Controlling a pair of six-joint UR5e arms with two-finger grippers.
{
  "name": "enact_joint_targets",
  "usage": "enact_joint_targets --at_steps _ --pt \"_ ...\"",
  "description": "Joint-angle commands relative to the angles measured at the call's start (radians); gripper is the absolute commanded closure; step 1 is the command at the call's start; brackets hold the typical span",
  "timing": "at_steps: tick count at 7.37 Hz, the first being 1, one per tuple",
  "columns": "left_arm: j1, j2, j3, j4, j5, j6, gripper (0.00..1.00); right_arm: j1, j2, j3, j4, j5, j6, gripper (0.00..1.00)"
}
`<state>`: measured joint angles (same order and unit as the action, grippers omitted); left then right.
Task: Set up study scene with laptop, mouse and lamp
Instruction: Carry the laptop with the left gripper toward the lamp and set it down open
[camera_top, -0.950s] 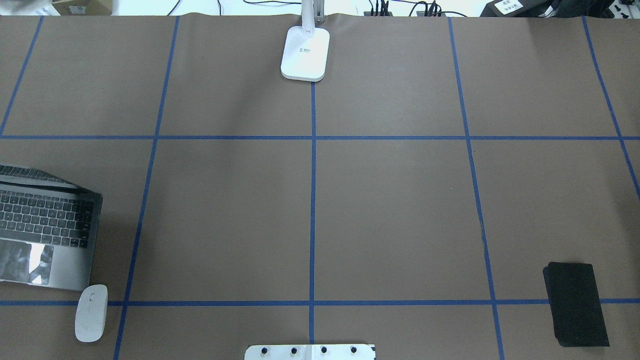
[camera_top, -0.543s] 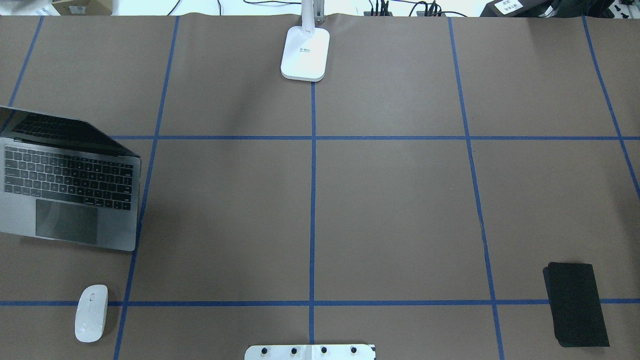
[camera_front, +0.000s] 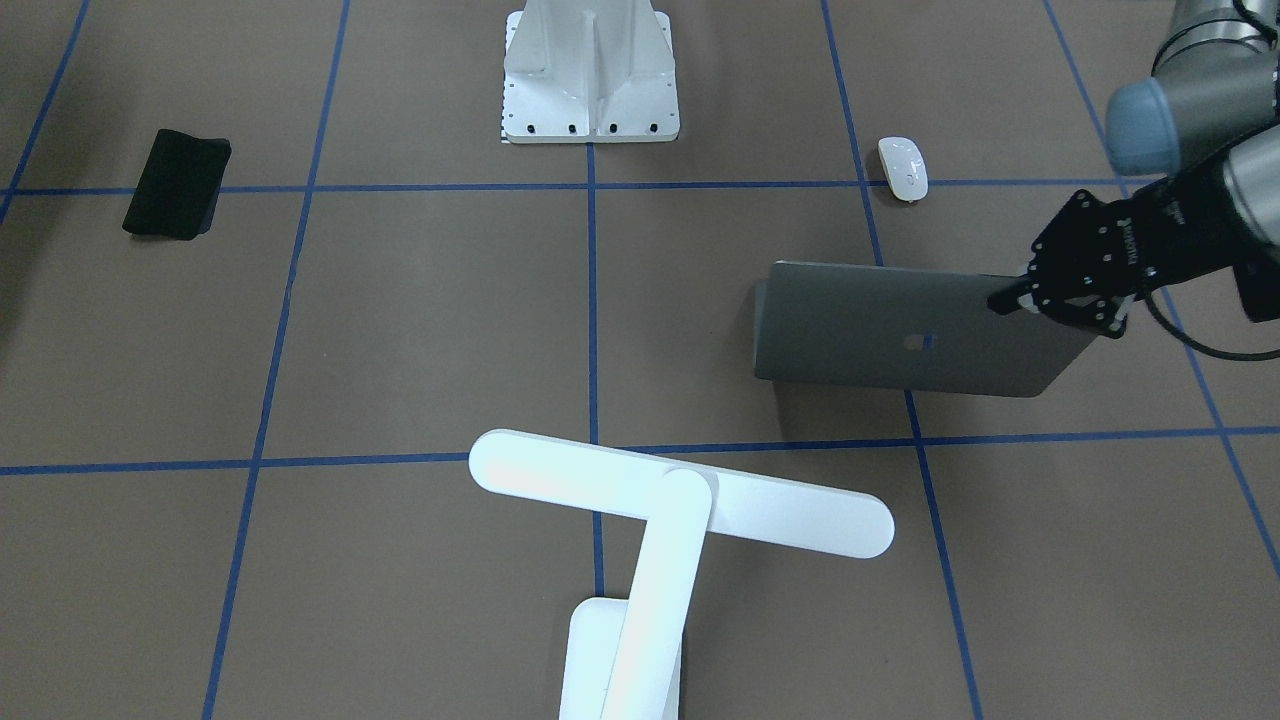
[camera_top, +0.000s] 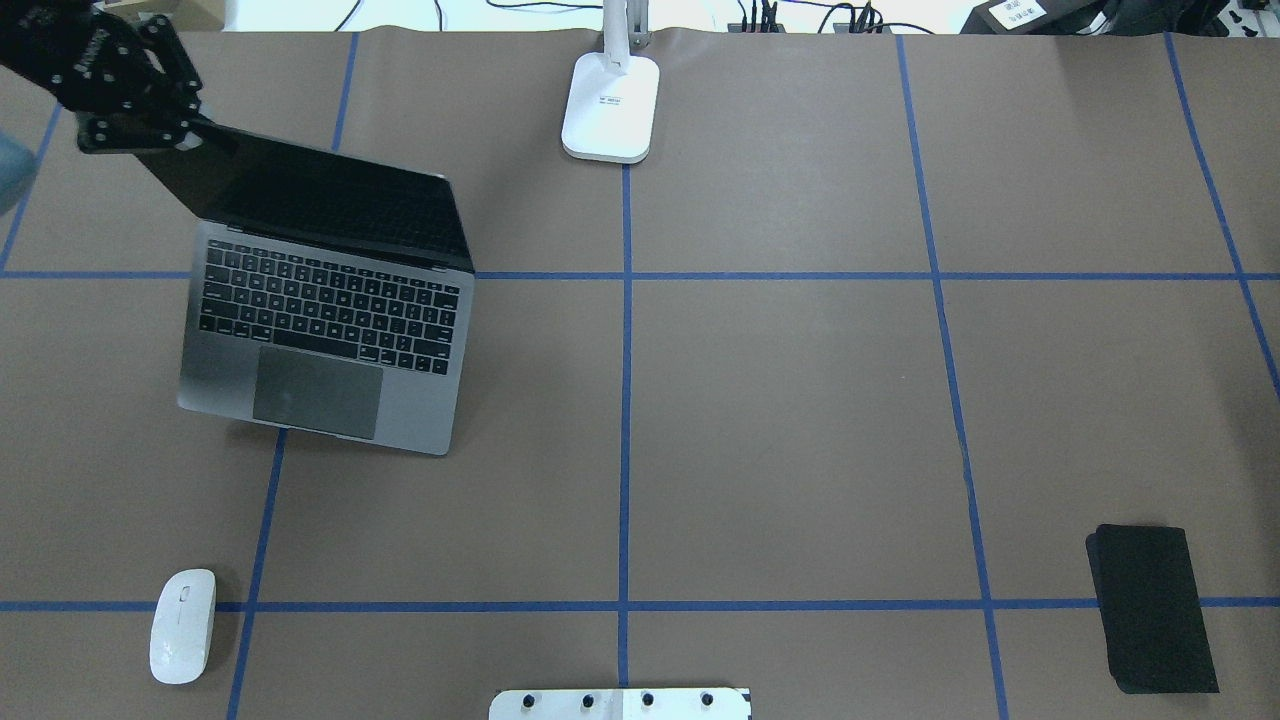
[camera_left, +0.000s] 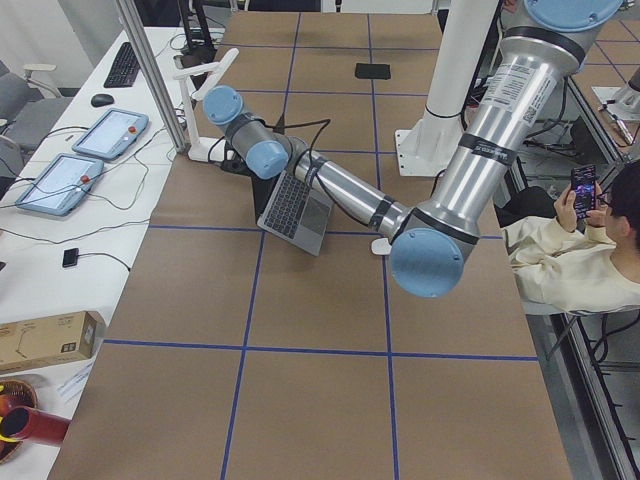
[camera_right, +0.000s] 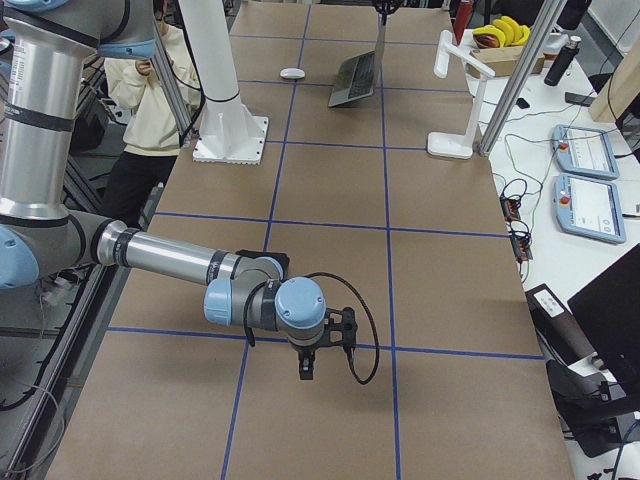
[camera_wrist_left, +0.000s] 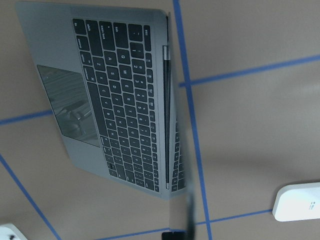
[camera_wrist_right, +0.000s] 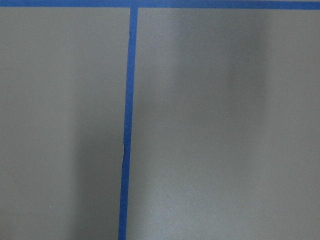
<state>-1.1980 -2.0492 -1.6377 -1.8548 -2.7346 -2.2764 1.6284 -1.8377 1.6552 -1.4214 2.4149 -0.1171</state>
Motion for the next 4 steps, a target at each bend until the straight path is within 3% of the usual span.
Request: enact_joint_targets --at_steps 1,2,4 --pt "0.089 -0.123 0.056 -0.006 0.088 -0.125 1.0 0.002 -0.006 0.003 -0.002 0.0 0.002 0.0" --pt "0.107 -0.153 0.074 -0.036 0.139 -0.18 1.0 0.002 -0.002 0.0 -0.004 -0.002 0.008 0.0" --pt "0.145 -0.248 0.244 -0.23 0.241 -0.334 1.0 0.001 -0.005 0.0 -0.004 0.0 0.014 0.0"
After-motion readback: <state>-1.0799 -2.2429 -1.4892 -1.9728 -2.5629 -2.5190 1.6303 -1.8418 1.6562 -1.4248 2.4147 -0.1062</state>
